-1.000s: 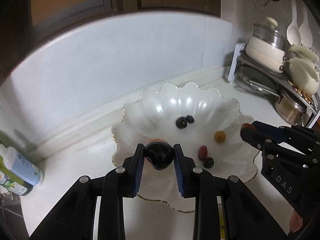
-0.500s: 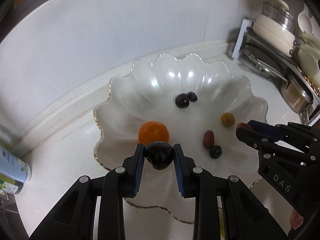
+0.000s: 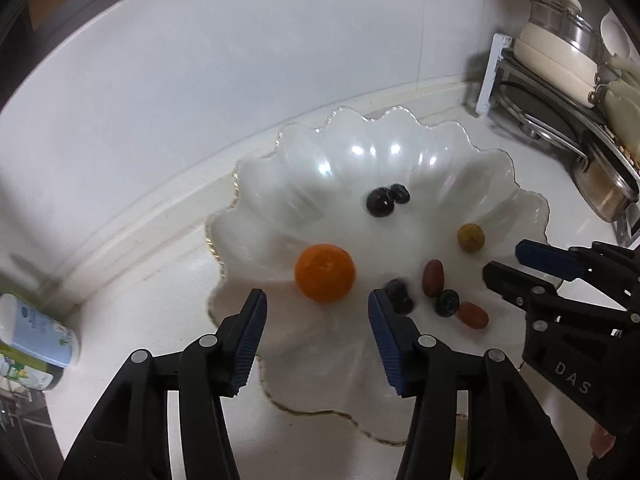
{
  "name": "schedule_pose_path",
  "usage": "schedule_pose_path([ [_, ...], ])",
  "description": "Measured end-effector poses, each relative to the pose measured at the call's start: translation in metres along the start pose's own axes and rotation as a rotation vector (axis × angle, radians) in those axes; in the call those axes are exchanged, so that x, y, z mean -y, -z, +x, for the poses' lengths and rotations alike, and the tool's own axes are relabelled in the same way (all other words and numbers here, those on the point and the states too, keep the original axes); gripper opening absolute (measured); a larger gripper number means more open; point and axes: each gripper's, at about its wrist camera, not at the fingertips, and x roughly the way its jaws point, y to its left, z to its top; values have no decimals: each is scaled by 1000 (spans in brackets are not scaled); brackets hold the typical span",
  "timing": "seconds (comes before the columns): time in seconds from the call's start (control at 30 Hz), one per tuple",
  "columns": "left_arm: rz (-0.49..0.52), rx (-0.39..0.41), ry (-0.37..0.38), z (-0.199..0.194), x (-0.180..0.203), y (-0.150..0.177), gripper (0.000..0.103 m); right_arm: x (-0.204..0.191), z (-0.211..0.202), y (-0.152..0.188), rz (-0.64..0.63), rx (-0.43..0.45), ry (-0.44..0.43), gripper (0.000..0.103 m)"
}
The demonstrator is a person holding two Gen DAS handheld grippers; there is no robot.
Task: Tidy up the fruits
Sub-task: 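Open the left gripper over the bowl while the right gripper releases the red fruit, then move both open grippers back toward the green citrus and small brown fruit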
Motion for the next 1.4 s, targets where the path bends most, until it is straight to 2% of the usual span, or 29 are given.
schedule_pose_path([
  [0.13, -2, 43, -12, -15, -2, 1, 58, 0, -15, 2, -1, 41, 10, 36],
  [0.4, 1, 139, -32, -56, -4, 6, 59, -2, -49, 7, 14, 114, -6, 36],
  [0.53, 7, 187, 6, -76, -4, 10, 59, -4, -68, 12, 19, 159, -7, 36],
  [0.93, 42, 302, 16, -128, 4, 27, 65, -14, -131, 33, 3, 292, 46, 36],
  [1.4, 108, 405, 66, -174, 16, 62, 70, -15, -175, 73, 49, 377, 82, 36],
])
